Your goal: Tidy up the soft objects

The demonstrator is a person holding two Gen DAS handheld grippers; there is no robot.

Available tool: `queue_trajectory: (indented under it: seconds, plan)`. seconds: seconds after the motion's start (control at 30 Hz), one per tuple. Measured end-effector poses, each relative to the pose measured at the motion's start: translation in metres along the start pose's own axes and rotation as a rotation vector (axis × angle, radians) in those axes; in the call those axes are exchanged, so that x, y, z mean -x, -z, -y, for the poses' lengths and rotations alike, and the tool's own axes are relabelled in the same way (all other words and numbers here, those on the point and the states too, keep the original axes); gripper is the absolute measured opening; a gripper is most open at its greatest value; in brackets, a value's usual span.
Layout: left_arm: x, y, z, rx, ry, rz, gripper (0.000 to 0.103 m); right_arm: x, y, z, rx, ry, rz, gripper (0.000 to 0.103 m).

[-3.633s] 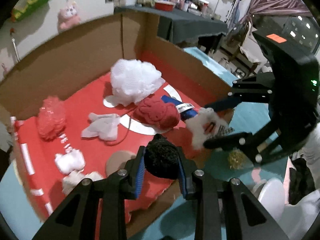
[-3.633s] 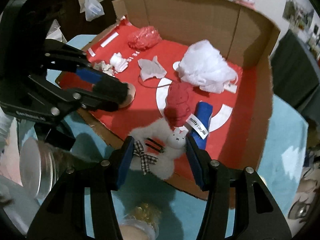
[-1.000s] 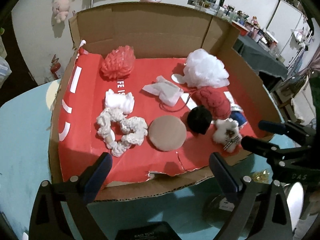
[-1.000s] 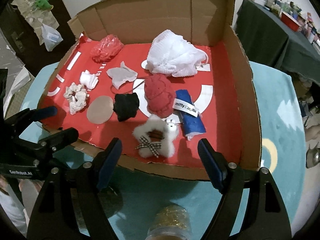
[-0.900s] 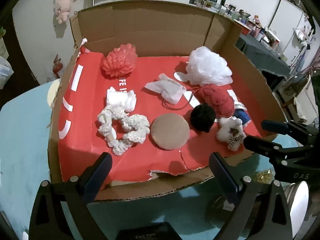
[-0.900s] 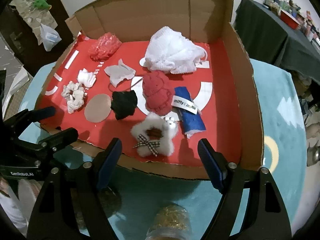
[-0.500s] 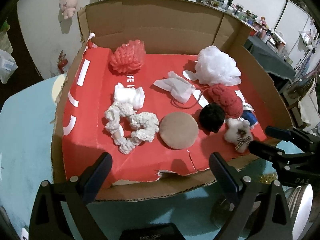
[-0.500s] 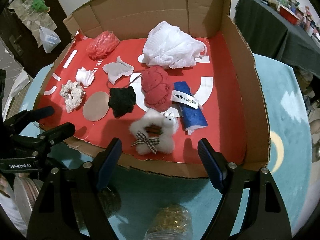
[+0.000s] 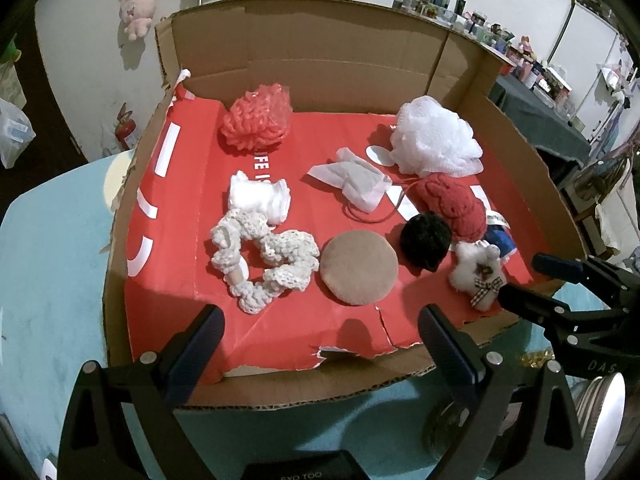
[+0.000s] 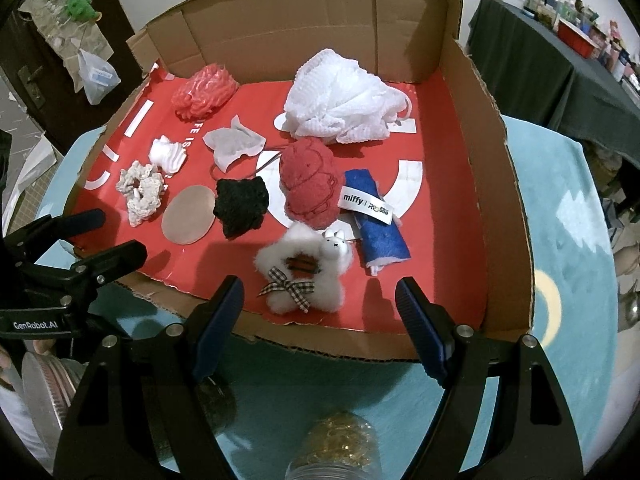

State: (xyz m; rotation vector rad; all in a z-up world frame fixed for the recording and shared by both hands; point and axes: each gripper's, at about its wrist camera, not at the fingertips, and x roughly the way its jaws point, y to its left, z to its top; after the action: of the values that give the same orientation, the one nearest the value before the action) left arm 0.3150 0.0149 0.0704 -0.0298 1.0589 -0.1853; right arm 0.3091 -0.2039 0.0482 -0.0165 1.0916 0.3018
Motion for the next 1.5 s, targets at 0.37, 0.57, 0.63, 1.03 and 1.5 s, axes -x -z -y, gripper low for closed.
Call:
queue_trajectory:
  seconds: [0.37, 0.57, 0.63, 1.03, 1.5]
  plan:
    - [0.0012, 0.0012, 0.0035, -0.017, -0.013, 0.011, 0.099, 0.0003, 0.0008, -0.0003, 0.0, 0.001, -0.001, 0.078]
    - [0.0011, 0.0018, 0.0043, -0.016, -0.014, 0.012, 0.099, 0.0007, 0.0009, -0.0004, 0.0, 0.001, 0.0, 0.078]
    - [0.0009, 0.0018, 0.0041, -0.017, -0.013, 0.011, 0.099, 0.0009, 0.0009, -0.0004, 0.001, 0.001, -0.001, 0.078]
    - [0.0017, 0.0018, 0.0038, -0.016, -0.013, 0.017, 0.099, 0.001, 0.0006, 0.0001, 0.0, 0.002, 0.0, 0.078]
    - [0.0018, 0.0021, 0.0045, -0.017, -0.015, 0.019, 0.099, 0.0014, 0.0015, -0.0001, -0.001, 0.004, 0.001, 0.078]
